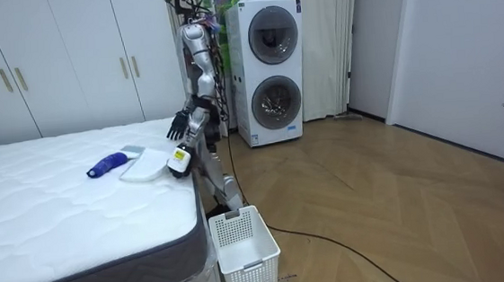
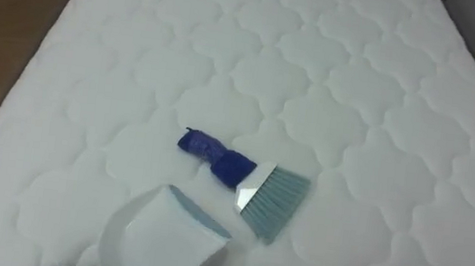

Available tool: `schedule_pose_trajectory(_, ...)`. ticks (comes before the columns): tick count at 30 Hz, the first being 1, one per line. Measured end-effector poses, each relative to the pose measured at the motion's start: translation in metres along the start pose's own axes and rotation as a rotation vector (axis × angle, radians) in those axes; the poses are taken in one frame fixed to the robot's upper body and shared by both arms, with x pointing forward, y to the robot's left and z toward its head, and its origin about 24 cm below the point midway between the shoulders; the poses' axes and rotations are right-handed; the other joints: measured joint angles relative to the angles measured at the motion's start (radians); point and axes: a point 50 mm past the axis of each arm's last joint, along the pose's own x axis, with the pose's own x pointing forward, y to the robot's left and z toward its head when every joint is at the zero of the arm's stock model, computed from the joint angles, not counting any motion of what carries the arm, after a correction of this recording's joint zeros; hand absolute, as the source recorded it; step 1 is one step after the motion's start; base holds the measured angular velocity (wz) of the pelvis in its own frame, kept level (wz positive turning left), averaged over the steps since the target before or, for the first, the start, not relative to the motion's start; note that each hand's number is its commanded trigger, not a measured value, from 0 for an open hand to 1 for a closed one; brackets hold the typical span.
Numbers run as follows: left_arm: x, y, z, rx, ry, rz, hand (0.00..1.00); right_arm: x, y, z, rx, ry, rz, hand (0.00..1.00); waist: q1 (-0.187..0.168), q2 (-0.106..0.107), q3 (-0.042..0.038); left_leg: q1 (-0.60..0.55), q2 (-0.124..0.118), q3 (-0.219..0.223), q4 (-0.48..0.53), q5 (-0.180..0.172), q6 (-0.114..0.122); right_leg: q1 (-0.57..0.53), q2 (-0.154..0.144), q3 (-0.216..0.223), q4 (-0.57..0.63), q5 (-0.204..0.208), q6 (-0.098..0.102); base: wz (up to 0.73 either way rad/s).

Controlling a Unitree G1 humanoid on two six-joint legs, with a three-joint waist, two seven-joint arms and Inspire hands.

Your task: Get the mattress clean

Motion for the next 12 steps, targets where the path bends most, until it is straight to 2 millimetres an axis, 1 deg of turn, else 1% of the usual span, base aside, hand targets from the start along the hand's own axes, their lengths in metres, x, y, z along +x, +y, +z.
schedule_pose_trajectory(2, -0.002, 0.001, -0.009, -0.036, 0.041, 0.007, 0.00, -0.001, -0.006, -0.008, -0.006, 0.044, -0.024, 0.00, 0.000, -0.002, -0.0035, 0.008, -0.001, 0.002, -0.002, 0.000, 0.000, 0.009, -0.001, 0.000, -0.003, 0.000, 0.000, 0.00)
schedule_pose_trajectory(3, -0.003, 0.002, -0.014, -0.078, 0.071, 0.015, 0.00, -0.002, -0.009, -0.016, -0.029, 0.080, -0.041, 0.00, 0.005, 0.000, -0.0063, 0.010, -0.001, 0.001, -0.005, 0.000, 0.000, 0.011, -0.001, -0.001, -0.003, 0.000, 0.000, 0.00)
schedule_pose_trajectory(5, -0.004, 0.004, -0.023, -0.120, 0.123, 0.022, 0.00, -0.006, -0.012, -0.031, -0.078, 0.160, -0.059, 0.00, 0.009, 0.000, -0.0079, 0.020, 0.000, 0.001, -0.006, 0.000, 0.000, 0.021, 0.001, 0.000, -0.007, 0.000, 0.000, -0.02)
schedule_pose_trajectory(7, -0.008, 0.004, -0.037, -0.146, 0.212, 0.027, 0.00, -0.018, -0.013, -0.062, -0.137, 0.319, -0.055, 0.00, 0.031, 0.002, -0.0112, 0.035, 0.004, 0.000, -0.010, -0.001, 0.000, 0.039, 0.005, 0.004, -0.017, 0.001, -0.002, -0.06)
schedule_pose_trajectory(8, -0.010, 0.003, -0.043, -0.151, 0.243, 0.024, 0.00, -0.021, -0.013, -0.069, -0.148, 0.356, -0.050, 0.00, 0.035, 0.003, -0.0123, 0.038, 0.004, 0.000, -0.010, -0.001, 0.000, 0.040, 0.006, 0.007, -0.017, 0.001, -0.002, -0.13)
schedule_pose_trajectory(9, -0.015, 0.001, -0.053, -0.176, 0.300, 0.010, 0.00, -0.027, -0.013, -0.080, -0.168, 0.418, -0.037, 0.00, 0.043, 0.006, -0.0105, 0.044, 0.004, -0.002, -0.010, -0.001, 0.000, 0.041, 0.007, 0.013, -0.016, 0.001, -0.002, -0.13)
schedule_pose_trajectory(10, -0.020, -0.003, -0.063, -0.187, 0.356, -0.005, 0.00, -0.034, -0.013, -0.092, -0.171, 0.482, -0.021, 0.00, 0.044, 0.009, -0.0101, 0.046, 0.003, -0.004, -0.010, -0.001, 0.000, 0.047, 0.007, 0.014, -0.016, 0.001, -0.002, -0.10)
schedule_pose_trajectory(12, -0.028, -0.006, -0.077, -0.213, 0.429, -0.023, 0.00, -0.041, -0.012, -0.104, -0.183, 0.553, 0.020, 0.00, 0.047, 0.009, -0.0106, 0.048, 0.002, -0.004, -0.008, -0.001, 0.000, 0.050, 0.005, 0.015, -0.015, 0.000, -0.002, 0.00)
